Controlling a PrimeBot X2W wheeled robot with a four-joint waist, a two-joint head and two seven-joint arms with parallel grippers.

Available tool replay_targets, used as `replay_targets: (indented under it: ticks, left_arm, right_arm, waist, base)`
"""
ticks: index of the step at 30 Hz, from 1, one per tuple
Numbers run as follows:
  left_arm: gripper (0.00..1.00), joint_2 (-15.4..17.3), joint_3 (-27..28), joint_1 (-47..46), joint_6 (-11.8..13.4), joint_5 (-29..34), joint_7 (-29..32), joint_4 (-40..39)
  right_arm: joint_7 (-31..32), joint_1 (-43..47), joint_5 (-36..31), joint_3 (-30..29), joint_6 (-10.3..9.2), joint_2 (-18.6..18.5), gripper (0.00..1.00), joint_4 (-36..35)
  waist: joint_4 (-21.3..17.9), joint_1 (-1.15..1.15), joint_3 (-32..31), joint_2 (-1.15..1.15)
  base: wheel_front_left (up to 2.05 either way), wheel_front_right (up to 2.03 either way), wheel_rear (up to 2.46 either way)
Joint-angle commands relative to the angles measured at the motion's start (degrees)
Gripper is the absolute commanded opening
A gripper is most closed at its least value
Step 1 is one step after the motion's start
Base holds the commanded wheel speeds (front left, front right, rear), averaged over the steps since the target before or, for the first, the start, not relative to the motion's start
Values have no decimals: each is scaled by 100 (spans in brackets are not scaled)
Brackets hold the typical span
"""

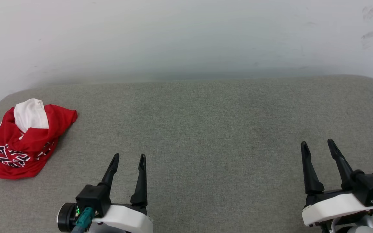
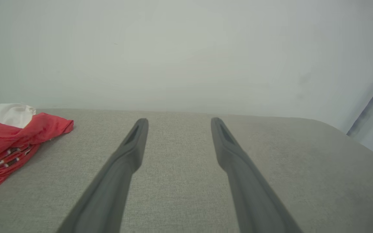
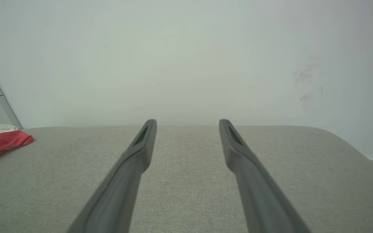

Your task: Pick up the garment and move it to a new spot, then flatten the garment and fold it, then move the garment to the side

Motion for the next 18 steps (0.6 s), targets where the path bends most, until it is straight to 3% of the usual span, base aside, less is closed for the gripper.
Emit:
replay_targets:
  ticks: [1,11,18]
  left_arm:
    - [100,58,-93,-97,66,143,-58,-9]
    - [100,74,-289,-84,271,355,-168,30]
    - [100,-158,27,77,-45,291,-252,-65]
  right_arm:
    - [-56,18,-180,-9,0,3,100,-46]
    - [-170,22,-552,48,0,4,100,-103]
    - [-252,58,-383,80,-1,5,100,-71]
  waist:
    - [-3,0,1,0]
    - [-15,0,0,0]
    - [-2,0,-15,0]
  base:
    - [0,0,0]
    - [0,0,0]
    - [0,0,0]
